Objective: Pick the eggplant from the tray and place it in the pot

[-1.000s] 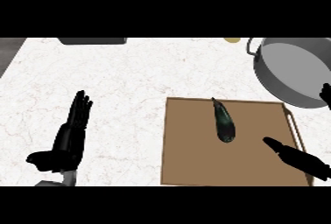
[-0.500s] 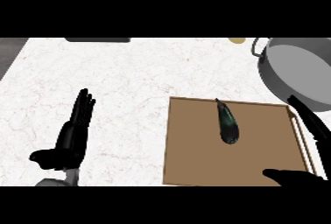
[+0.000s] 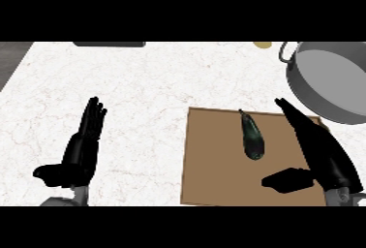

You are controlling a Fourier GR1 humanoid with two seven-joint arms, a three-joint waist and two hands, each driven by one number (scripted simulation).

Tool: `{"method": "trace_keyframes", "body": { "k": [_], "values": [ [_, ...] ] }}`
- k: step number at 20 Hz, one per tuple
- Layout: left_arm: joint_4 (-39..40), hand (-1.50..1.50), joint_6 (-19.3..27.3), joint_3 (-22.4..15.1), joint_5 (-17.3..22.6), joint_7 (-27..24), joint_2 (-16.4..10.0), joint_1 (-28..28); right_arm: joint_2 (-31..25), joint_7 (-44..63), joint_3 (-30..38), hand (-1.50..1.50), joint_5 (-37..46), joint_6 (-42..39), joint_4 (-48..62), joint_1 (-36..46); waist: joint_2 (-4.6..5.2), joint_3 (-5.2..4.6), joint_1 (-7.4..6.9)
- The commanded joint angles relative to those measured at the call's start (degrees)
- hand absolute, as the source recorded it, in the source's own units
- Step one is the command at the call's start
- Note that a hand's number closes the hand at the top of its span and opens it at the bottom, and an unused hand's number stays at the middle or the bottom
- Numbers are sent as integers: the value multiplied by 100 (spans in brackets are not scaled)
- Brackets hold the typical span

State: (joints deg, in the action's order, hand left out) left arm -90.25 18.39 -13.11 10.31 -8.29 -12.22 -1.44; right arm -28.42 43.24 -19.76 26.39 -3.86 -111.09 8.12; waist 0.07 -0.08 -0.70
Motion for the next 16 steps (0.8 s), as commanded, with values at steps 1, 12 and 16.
{"method": "trace_keyframes", "body": {
  "k": [1, 12, 16],
  "values": [
    [-149, 0, 6, 57, -132, 58, 99, 73, 634, 100, -225, -150, 330, -37, 557, 149, -7, 8, 40],
    [189, 0, -113, 236, -366, 1, 418, -42, 1160, -36, 9, -150, 657, -682, 1726, 503, -4, 8, 55],
    [-420, 0, -406, 344, -390, 199, 259, 352, 1514, -278, -108, -150, 1226, -388, 1817, 165, -10, 8, 51]
  ]
}}
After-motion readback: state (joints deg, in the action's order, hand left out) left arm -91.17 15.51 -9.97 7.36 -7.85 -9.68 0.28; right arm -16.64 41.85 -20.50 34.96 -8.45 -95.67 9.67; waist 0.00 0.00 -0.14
